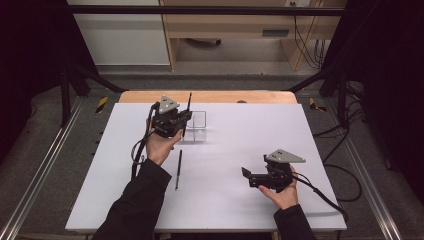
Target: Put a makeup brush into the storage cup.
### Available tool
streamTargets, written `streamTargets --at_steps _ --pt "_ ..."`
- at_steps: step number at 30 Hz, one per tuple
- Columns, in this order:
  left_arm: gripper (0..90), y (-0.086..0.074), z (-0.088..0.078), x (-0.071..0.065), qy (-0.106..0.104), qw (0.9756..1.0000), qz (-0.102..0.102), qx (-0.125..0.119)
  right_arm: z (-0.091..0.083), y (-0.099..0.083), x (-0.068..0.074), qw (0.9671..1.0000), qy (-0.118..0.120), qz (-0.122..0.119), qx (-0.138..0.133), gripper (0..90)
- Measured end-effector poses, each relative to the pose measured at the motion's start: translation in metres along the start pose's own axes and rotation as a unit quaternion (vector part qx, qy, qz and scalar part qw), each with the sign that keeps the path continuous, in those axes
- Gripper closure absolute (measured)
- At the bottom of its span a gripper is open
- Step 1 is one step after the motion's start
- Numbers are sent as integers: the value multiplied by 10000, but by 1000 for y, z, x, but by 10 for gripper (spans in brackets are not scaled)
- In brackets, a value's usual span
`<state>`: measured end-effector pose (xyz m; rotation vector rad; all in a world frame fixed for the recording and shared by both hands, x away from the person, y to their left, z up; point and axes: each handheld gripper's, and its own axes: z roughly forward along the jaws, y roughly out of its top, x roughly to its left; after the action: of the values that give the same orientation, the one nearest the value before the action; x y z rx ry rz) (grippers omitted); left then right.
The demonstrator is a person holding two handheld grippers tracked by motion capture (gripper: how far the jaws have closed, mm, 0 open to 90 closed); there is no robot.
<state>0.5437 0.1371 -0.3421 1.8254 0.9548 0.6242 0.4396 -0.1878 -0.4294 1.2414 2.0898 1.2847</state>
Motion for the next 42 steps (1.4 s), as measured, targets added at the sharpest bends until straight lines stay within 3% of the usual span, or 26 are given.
streamTargets --at_steps 22,42 --pt "825 17 35 17 331 9994 32 -29 -2 1 -1 10000 17 23 -36 71" --pt "826 10 58 29 406 9991 -71 -50 -1 1 -1 10000 46 38 -52 70"
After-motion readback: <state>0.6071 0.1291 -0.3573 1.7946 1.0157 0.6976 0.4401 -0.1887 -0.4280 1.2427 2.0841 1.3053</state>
